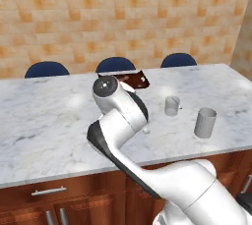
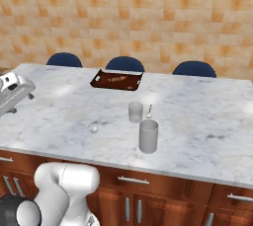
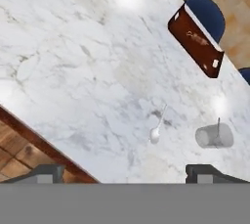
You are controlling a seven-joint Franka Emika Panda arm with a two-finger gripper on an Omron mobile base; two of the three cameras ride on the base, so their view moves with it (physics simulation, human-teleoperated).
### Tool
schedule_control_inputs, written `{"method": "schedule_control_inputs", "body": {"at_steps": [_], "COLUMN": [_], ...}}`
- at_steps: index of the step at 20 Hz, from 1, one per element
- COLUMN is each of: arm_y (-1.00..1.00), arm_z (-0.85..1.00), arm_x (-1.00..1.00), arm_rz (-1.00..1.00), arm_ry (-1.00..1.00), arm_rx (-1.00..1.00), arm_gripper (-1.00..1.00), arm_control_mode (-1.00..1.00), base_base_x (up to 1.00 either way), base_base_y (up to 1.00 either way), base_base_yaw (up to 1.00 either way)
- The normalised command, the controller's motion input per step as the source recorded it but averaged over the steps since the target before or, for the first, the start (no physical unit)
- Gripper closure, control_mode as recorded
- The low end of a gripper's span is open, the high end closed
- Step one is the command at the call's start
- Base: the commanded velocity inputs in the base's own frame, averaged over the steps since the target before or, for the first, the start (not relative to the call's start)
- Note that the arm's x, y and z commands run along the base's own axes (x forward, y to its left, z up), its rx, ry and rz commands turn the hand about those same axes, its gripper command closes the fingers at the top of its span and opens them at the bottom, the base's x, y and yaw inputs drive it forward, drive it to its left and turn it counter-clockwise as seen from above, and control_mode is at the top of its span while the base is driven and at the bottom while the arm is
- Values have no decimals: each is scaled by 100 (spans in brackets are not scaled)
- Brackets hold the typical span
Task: Take the tongs from the drawer on the left and place them on the dining counter next to the tray containing the kebab skewer.
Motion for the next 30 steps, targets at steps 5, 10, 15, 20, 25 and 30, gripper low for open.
{"method": "schedule_control_inputs", "body": {"at_steps": [5,10,15,20,25,30], "arm_y": [58,52,73,41,39,43], "arm_z": [-52,-55,-55,-48,-38,-20], "arm_x": [0,0,-6,-1,-18,-37], "arm_rz": [16,14,11,7,7,10], "arm_ry": [1,5,4,0,-5,-11], "arm_rx": [-17,-15,-17,-3,0,0], "arm_gripper": [-100,-100,-100,-100,-100,-100], "arm_control_mode": [-100,-100,-100,-100,-100,-100], "base_base_x": [0,0,0,0,0,0], "base_base_y": [0,0,0,0,0,0], "base_base_yaw": [0,0,0,0,0,0]}}
